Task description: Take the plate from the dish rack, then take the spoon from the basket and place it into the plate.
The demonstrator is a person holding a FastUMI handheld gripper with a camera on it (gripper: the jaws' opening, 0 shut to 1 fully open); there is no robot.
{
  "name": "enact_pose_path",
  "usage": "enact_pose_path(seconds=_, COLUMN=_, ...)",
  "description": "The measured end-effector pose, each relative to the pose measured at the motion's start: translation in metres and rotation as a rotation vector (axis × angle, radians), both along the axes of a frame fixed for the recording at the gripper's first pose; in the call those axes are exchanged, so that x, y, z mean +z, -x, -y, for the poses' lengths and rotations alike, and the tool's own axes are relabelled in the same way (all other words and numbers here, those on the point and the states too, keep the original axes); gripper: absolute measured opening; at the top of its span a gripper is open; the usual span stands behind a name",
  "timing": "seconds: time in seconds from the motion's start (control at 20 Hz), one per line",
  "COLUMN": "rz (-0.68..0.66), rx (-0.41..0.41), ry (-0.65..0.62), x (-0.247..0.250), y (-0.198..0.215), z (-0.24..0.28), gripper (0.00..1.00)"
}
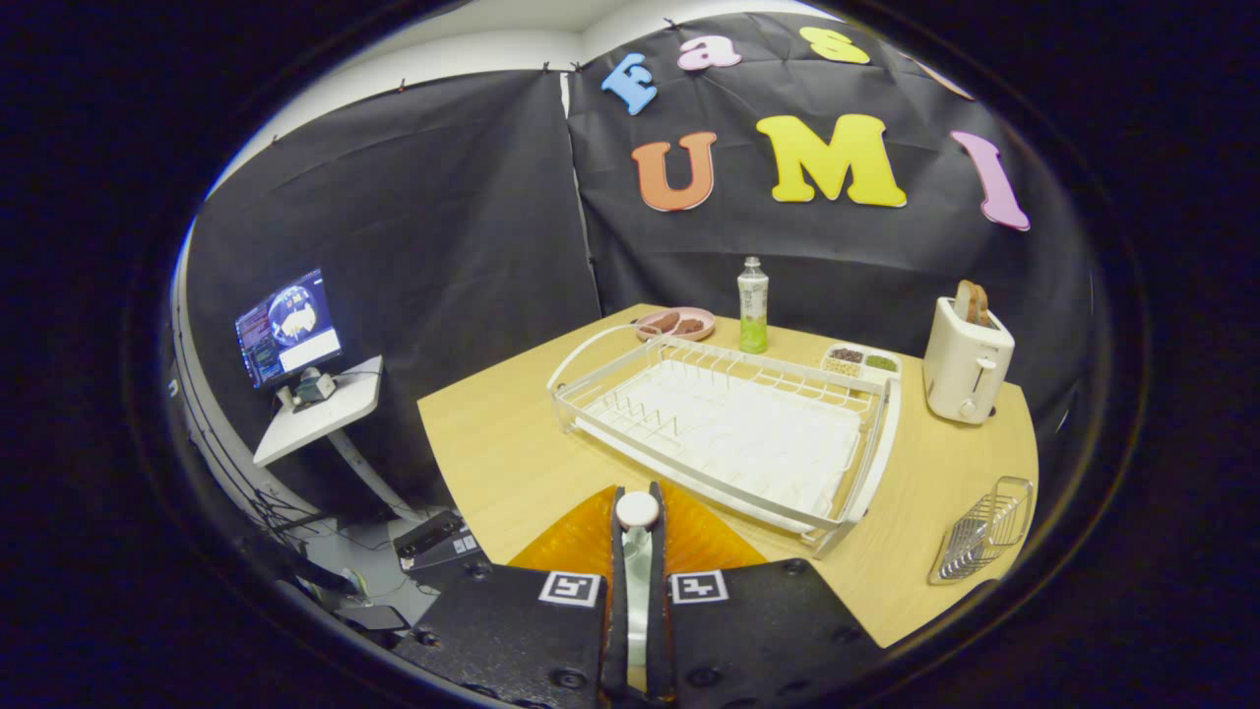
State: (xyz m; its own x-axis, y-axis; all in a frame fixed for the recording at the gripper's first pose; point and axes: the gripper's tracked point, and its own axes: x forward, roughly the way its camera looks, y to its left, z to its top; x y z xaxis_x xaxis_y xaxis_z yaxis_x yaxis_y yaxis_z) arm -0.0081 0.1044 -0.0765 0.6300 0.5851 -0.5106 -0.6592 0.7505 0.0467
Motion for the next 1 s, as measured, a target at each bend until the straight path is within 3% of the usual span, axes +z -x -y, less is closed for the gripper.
enact_pose_path(seconds=0.35, rz=-0.105, rx=0.014, ry=-0.013, x=-0.023, y=0.007, z=-0.011, gripper=0.15)
enact_pose_path(seconds=0.5, rz=-0.085, rx=-0.007, ry=0.001, x=-0.024, y=0.005, z=-0.007, gripper=0.19)
enact_pose_path(seconds=0.6, rz=-0.058, rx=-0.024, ry=0.009, x=-0.020, y=0.005, z=-0.004, gripper=0.28)
enact_pose_path(seconds=0.75, rz=-0.032, rx=-0.042, ry=-0.019, x=-0.014, y=0.005, z=-0.002, gripper=0.53)
enact_pose_path(seconds=1.0, rz=0.036, rx=-0.110, ry=-0.036, x=0.001, y=0.002, z=0.012, gripper=0.80)
